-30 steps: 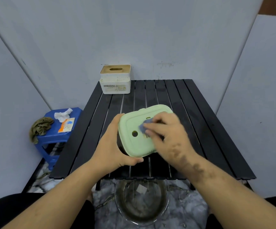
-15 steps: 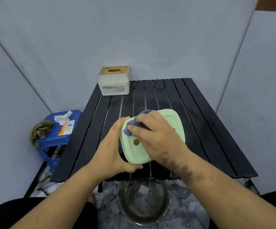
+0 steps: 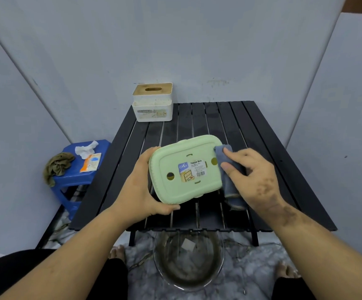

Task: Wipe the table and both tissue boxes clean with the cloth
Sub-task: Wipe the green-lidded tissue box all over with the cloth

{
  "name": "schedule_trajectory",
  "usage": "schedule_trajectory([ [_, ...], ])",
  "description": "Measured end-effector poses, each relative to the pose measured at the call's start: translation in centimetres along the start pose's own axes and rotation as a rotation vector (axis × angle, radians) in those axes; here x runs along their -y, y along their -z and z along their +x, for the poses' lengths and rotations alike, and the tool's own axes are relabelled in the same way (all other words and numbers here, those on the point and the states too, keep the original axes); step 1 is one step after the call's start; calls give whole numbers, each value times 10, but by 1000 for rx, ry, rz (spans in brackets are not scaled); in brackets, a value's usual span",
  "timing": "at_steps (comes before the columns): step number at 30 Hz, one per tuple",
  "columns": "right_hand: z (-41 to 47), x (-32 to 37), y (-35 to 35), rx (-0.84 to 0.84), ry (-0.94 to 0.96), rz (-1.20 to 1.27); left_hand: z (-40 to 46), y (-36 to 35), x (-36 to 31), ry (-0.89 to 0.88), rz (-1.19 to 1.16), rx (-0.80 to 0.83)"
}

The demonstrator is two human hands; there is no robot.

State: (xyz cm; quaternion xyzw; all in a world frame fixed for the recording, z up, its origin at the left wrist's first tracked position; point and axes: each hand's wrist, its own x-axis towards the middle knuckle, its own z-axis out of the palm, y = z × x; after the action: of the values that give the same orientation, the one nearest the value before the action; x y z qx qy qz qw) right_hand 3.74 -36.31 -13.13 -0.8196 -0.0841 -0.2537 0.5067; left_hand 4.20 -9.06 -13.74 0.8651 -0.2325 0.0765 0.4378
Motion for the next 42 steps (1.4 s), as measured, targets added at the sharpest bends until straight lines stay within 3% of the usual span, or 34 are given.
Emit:
schedule_trajectory([
  [6,-35,-10,-3,-26,-144,129,1,7,2,-10,34,5],
  [11,-9,-2,0,-70,-178,192,0,4,-2,15,30,17],
  [19,19,39,-34,8,331,-186,-1,1,-7,-8,47,17],
  [24,-2,60,-69,231,557,-124,-2,0,-10,-39,35,-5],
  [26,0,61,-65,211,621,-165,-3,-2,-13,-49,20,-5],
  [33,9,53,-33,0,453,-188,1,-12,-18,-145,104,-26],
  [42,-1,72,-38,141,651,-210,0,-11,-21,-183,226,-56],
])
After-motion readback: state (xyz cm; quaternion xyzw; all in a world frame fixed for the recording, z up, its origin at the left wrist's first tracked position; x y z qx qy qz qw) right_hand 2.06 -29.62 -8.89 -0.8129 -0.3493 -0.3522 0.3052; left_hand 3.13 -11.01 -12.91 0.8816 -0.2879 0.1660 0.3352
